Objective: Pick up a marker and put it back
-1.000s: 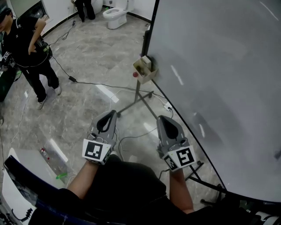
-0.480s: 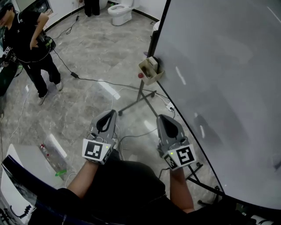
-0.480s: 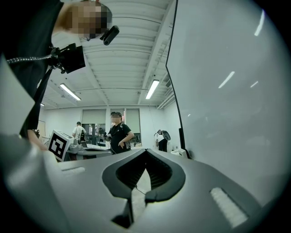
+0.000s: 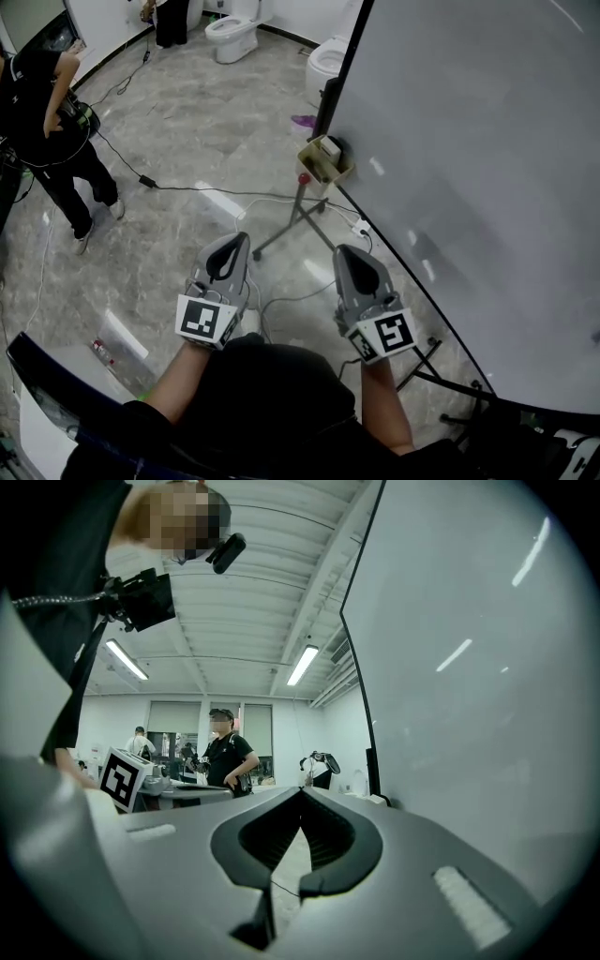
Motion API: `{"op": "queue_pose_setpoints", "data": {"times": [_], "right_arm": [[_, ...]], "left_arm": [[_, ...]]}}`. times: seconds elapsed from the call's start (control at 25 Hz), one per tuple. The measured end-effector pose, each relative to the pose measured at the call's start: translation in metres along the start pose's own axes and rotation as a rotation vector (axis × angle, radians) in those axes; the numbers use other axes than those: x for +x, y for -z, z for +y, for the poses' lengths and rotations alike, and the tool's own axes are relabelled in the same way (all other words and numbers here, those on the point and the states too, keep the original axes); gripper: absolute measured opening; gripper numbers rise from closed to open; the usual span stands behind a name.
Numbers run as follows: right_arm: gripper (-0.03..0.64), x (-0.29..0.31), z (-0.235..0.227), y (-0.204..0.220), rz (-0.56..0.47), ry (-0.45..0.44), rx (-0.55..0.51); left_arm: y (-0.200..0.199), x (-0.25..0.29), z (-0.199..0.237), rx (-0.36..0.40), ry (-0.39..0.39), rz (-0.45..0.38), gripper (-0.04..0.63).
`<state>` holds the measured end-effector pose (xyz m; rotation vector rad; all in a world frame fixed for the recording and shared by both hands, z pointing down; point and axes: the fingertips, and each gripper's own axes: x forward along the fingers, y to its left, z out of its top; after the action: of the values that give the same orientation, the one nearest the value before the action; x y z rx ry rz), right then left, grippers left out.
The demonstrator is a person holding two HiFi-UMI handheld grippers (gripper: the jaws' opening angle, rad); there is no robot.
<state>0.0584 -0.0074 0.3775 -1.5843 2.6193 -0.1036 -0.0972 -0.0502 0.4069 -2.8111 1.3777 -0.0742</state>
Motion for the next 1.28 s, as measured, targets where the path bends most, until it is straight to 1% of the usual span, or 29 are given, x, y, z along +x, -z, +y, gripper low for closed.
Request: {"op": "queue_pose_setpoints", "data": {"times": [0.24,0.56,0.64,0.76,0.96,1.04,1.12,1.28], "right_arm": [[0.009,0.013,0.004,0.001,-0.001,0.083,-0.002],[0.009,0.026,0.008,0.009,-0.010,0.180,-0.004],[0.009,0.029,0.006,0.010,-0.011,0.194,-0.006],[0.009,0.035,0.002,0.010,-0.013,0.189,-0.010],[0.009,0.047,-0.014,0.007,-0.015,0.159,-0.013],[0.009,0.051,-0.024,0.009,-0.005,0.148,-0.017],[0.009,0.056,-0.036,0.013,0.011,0.140,-0.035],[0.009,0.068,-0.058,0.023,0.052,0.114,-0.086]], "left_arm": [[-0.004,0.010,0.015,-0.008,0.075,0.008,0.003],[0.002,0.021,0.029,-0.008,0.180,0.003,0.002],[0.005,0.025,0.028,-0.011,0.201,0.000,0.003],[0.007,0.032,0.025,0.000,0.220,0.013,0.003],[0.003,0.051,0.018,-0.019,0.220,-0.015,0.003],[0.003,0.059,0.016,-0.018,0.207,-0.017,0.003],[0.003,0.068,0.015,-0.011,0.186,-0.003,0.003],[0.002,0.086,0.005,-0.021,0.168,-0.013,0.003]]}}
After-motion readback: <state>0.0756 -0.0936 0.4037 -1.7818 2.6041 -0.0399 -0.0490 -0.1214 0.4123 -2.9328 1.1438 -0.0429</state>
